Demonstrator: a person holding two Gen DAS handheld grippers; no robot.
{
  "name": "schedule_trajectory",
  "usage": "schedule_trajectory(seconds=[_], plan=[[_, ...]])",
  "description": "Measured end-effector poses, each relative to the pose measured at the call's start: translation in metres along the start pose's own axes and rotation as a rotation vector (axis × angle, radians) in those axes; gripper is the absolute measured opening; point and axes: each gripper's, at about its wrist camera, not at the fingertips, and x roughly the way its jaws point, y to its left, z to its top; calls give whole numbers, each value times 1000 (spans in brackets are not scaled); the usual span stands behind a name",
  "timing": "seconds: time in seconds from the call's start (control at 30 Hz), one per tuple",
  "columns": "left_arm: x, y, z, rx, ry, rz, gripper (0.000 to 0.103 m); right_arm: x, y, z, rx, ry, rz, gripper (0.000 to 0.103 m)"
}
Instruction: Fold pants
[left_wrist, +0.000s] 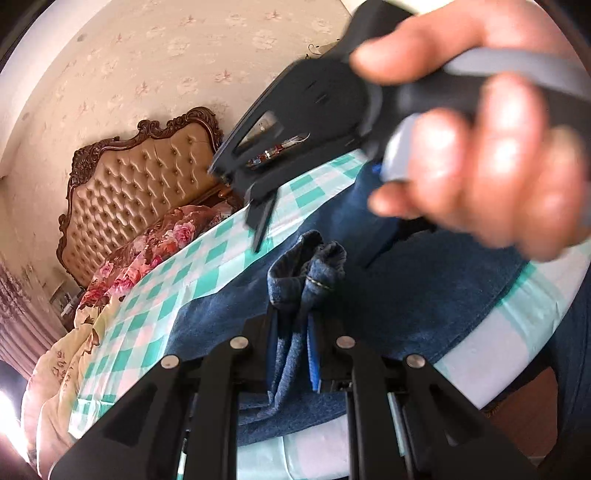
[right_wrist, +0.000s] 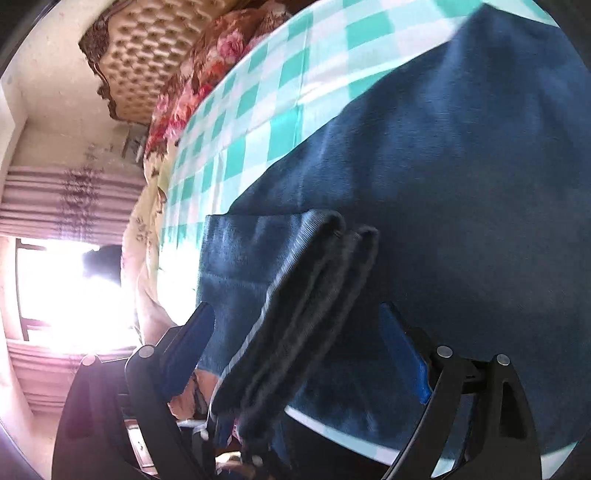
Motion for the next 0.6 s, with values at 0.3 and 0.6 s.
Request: schedule_trajectory(seconds=[0.3, 0.6], plan=[[-13, -25, 14, 72, -58, 23, 13, -31, 24, 11, -220, -102, -91, 12], [18, -112, 33, 186, -9, -141, 12, -49, -69, 15, -180, -96, -188, 16]])
